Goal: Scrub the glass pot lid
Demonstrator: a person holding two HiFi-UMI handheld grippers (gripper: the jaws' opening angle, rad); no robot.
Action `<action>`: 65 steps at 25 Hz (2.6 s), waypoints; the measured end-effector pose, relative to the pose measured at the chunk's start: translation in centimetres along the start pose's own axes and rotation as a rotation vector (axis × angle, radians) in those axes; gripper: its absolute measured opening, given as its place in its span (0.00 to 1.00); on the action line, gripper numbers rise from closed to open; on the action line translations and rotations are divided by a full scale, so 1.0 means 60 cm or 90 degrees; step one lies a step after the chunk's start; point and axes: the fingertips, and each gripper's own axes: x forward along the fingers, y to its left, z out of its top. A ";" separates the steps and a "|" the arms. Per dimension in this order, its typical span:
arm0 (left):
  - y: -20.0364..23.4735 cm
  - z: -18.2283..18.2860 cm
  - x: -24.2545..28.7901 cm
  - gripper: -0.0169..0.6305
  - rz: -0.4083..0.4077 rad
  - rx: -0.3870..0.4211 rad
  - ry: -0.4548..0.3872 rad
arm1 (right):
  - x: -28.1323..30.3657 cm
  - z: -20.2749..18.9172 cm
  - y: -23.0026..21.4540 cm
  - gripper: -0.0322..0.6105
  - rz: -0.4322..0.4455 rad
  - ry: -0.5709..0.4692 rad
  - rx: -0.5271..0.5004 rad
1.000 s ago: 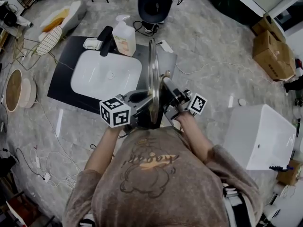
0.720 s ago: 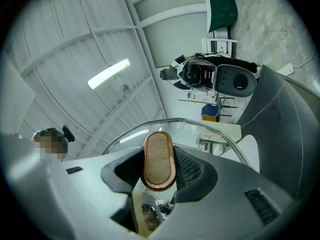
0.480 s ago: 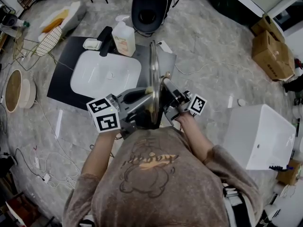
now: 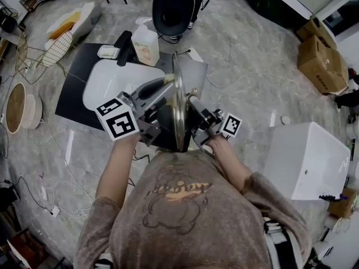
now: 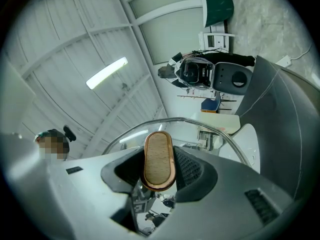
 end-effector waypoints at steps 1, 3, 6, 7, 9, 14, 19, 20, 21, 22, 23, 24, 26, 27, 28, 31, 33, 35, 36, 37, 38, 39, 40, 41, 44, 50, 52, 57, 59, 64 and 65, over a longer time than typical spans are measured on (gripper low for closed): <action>0.007 0.006 0.002 0.14 0.007 0.004 -0.005 | 0.000 -0.003 0.001 0.32 0.001 0.003 0.002; 0.023 0.014 0.006 0.14 0.022 0.017 -0.013 | 0.000 -0.007 0.002 0.32 0.004 0.009 0.005; 0.044 0.017 0.012 0.14 0.043 0.046 -0.008 | 0.001 -0.013 0.007 0.32 0.010 0.011 0.015; 0.051 0.014 0.014 0.14 0.049 0.057 -0.004 | 0.001 -0.015 0.008 0.32 0.012 0.011 0.017; 0.065 0.008 0.019 0.14 0.061 0.076 0.004 | 0.002 -0.017 0.010 0.32 0.016 0.011 0.021; 0.103 -0.027 0.025 0.14 0.096 0.119 0.039 | 0.001 -0.021 0.018 0.32 0.030 0.012 0.032; 0.129 -0.070 0.026 0.14 0.112 0.143 0.070 | 0.001 -0.019 0.031 0.32 0.051 0.001 0.048; 0.134 -0.078 0.025 0.14 0.115 0.145 0.076 | 0.003 -0.019 0.033 0.32 0.054 0.001 0.047; 0.140 -0.085 0.024 0.14 0.119 0.147 0.081 | 0.005 -0.018 0.035 0.32 0.058 0.002 0.046; 0.146 -0.092 0.022 0.14 0.123 0.147 0.086 | 0.006 -0.017 0.036 0.32 0.060 0.002 0.045; 0.153 -0.101 0.019 0.14 0.128 0.146 0.093 | 0.007 -0.016 0.038 0.32 0.062 0.002 0.044; 0.160 -0.110 0.017 0.14 0.134 0.146 0.102 | 0.008 -0.015 0.038 0.32 0.064 0.002 0.044; 0.171 -0.132 0.010 0.14 0.147 0.146 0.123 | 0.010 -0.013 0.041 0.32 0.067 0.001 0.042; 0.176 -0.143 0.007 0.14 0.153 0.145 0.133 | 0.011 -0.012 0.042 0.32 0.070 0.001 0.041; 0.181 -0.153 0.004 0.14 0.159 0.138 0.142 | 0.012 -0.011 0.044 0.32 0.072 0.001 0.040; 0.190 -0.181 -0.006 0.14 0.177 0.072 0.151 | 0.014 -0.010 0.046 0.32 0.072 0.003 0.033; 0.191 -0.199 -0.012 0.14 0.182 0.021 0.158 | 0.014 -0.010 0.045 0.32 0.069 0.005 0.028; 0.187 -0.215 -0.017 0.14 0.181 -0.023 0.163 | 0.013 -0.010 0.042 0.32 0.066 0.007 0.024; 0.184 -0.222 -0.020 0.14 0.179 -0.043 0.165 | 0.013 -0.010 0.039 0.32 0.064 0.008 0.024; 0.180 -0.228 -0.022 0.14 0.175 -0.062 0.169 | 0.012 -0.010 0.036 0.32 0.061 0.008 0.024; 0.175 -0.234 -0.024 0.14 0.171 -0.080 0.174 | 0.011 -0.010 0.034 0.32 0.059 0.008 0.023; 0.169 -0.238 -0.025 0.14 0.165 -0.098 0.178 | 0.011 -0.010 0.032 0.32 0.057 0.007 0.022; 0.162 -0.241 -0.025 0.14 0.157 -0.115 0.181 | 0.010 -0.009 0.031 0.32 0.055 0.007 0.020; 0.155 -0.242 -0.025 0.14 0.150 -0.134 0.181 | 0.009 -0.009 0.030 0.32 0.054 0.007 0.017; 0.136 -0.237 -0.024 0.14 0.127 -0.191 0.161 | 0.008 -0.008 0.028 0.32 0.049 0.014 0.008; 0.103 -0.203 -0.023 0.14 0.079 -0.260 0.102 | 0.004 -0.011 0.018 0.32 0.034 0.023 -0.002; 0.091 -0.192 -0.023 0.14 0.067 -0.267 0.090 | 0.001 -0.012 0.014 0.32 0.030 0.021 0.003; 0.065 -0.163 -0.033 0.14 0.061 -0.338 0.036 | -0.009 -0.011 0.006 0.32 0.021 0.021 0.003; 0.052 -0.146 -0.033 0.14 0.037 -0.359 0.010 | -0.012 -0.009 0.003 0.32 0.017 0.021 0.002; 0.024 -0.117 -0.038 0.14 0.002 -0.358 -0.024 | -0.029 -0.004 0.001 0.32 0.001 0.021 -0.001; 0.025 -0.114 -0.042 0.14 0.010 -0.350 -0.029 | -0.033 -0.001 0.002 0.32 -0.003 0.022 -0.004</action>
